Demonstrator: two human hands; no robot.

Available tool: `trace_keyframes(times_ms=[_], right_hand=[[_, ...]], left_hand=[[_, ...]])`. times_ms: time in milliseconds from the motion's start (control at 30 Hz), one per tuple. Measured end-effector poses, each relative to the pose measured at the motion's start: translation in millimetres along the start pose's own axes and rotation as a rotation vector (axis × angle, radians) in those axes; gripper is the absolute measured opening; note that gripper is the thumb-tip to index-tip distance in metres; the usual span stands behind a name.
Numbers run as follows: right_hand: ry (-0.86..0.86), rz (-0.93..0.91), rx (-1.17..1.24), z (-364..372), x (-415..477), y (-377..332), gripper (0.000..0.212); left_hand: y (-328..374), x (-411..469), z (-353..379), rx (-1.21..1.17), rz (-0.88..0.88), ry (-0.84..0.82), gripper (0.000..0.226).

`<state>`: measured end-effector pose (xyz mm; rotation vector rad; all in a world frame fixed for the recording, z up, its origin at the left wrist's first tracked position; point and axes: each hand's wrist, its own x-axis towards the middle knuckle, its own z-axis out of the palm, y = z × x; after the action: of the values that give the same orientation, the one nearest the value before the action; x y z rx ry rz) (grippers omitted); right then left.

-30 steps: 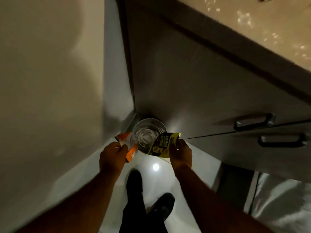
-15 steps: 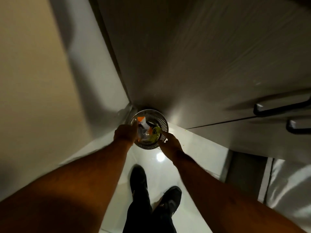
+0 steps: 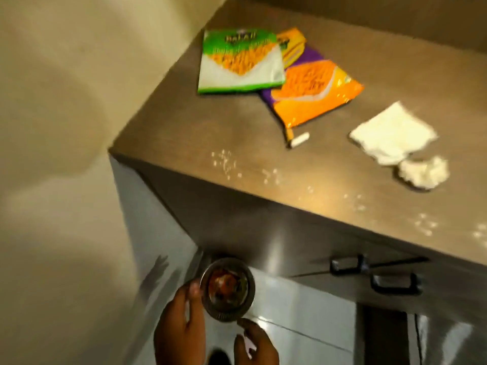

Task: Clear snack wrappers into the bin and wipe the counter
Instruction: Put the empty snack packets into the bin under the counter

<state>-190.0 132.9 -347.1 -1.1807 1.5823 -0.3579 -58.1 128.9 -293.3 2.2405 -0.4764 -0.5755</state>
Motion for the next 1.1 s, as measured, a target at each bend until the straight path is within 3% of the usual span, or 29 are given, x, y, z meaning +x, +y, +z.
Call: trace_keyframes(times_ms=[67,167,233,300,333,400,433,500,567,667,800,900,1000,1100], right_hand=[[0.006,-0.198,-0.018,-14,-27,-64,0.058],[-0.039,-0.566,0.006,-58,-54,-164,0.023],[-0.104,-0.66,0.022,-115,-69,-226,0.018],[-0.13,-0.714,0.027,-164,-75,-288,0.036],[-0.04,-0.783,-0.079,-185,-76,-320,0.036],[0.334,-0.911,-0.016,-209,-64,-360,0.018],[0.432,-0.897,-0.042,-214,-49,-372,0.021],[0.404,-0.752,-0.12,-222,-7,-397,0.019],[0.392,-0.533,-0.306,-228,50,-408,0.036],[0.318,-0.474,-0.571,-223,95,-409,0.061],[0.211,-0.435,-0.689,-213,110,-413,0.07],[0.221,-0.431,-0.71,-208,115,-414,0.068],[0.263,-0.388,-0.658,-206,121,-417,0.055],[0.267,-0.334,-0.439,-206,128,-420,0.035]], left_hand=[[50,-13,-31,-0.11,0.121,0.047,0.06],[132,-29,-77,-0.197,0.38,0.126,0.044],[180,-31,-98,-0.132,0.607,0.29,0.026],[232,-16,-108,-0.104,0.776,0.421,0.018],[257,-7,-109,-0.079,0.84,0.43,0.018],[303,14,-104,0.1,0.906,0.326,0.032],[325,26,-100,0.167,0.863,0.251,0.044],[356,55,-87,0.244,0.656,0.122,0.065],[370,88,-71,0.352,0.444,0.006,0.081],[375,126,-60,0.533,0.22,-0.08,0.09],[378,144,-51,0.65,0.225,-0.02,0.086],[374,145,-46,0.694,0.247,0.004,0.087],[374,143,-49,0.584,0.193,0.004,0.08],[373,147,-52,0.369,0.155,-0.034,0.052]])
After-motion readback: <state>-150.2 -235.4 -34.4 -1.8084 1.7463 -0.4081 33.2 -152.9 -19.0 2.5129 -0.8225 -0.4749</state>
